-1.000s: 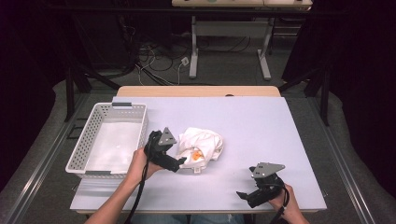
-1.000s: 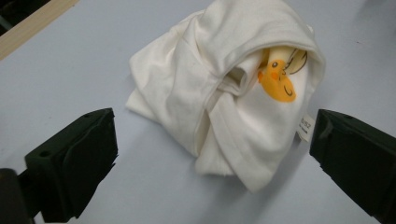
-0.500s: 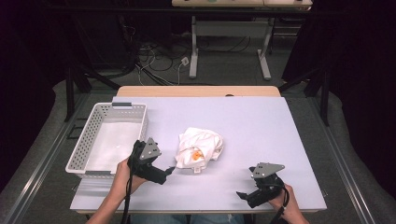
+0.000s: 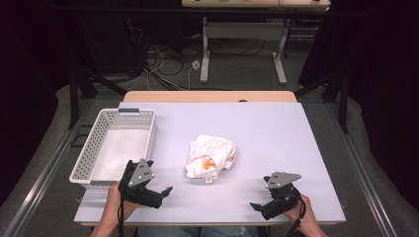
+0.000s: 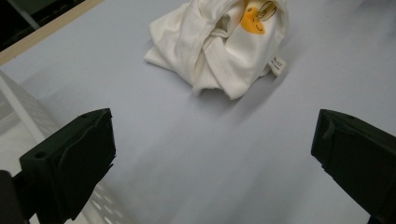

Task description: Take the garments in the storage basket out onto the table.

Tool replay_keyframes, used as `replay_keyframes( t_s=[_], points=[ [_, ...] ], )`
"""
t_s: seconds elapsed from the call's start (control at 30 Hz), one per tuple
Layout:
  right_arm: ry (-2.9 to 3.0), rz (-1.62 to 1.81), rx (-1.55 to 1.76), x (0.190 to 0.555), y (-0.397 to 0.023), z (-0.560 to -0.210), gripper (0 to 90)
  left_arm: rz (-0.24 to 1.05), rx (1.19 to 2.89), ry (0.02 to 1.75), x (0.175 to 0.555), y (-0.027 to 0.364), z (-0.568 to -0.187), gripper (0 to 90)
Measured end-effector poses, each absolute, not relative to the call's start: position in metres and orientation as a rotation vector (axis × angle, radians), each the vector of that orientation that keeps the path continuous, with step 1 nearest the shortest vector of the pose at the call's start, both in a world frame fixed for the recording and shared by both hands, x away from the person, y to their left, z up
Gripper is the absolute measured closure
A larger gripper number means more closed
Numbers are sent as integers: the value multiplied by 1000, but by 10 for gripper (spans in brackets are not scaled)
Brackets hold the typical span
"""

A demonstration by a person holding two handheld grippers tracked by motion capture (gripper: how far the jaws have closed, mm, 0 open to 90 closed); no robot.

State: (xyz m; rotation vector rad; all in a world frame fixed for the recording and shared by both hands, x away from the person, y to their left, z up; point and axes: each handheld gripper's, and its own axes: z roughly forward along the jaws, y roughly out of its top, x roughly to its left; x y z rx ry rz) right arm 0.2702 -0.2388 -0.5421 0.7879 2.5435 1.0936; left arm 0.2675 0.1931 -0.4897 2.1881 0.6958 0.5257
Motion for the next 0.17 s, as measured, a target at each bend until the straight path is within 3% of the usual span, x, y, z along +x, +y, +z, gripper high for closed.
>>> replay_keyframes(
  t_s=[0.17],
  points=[
    [2545,1087,787,270,-239,-542,9,527,2216,686,260,199,-496,0]
  ],
)
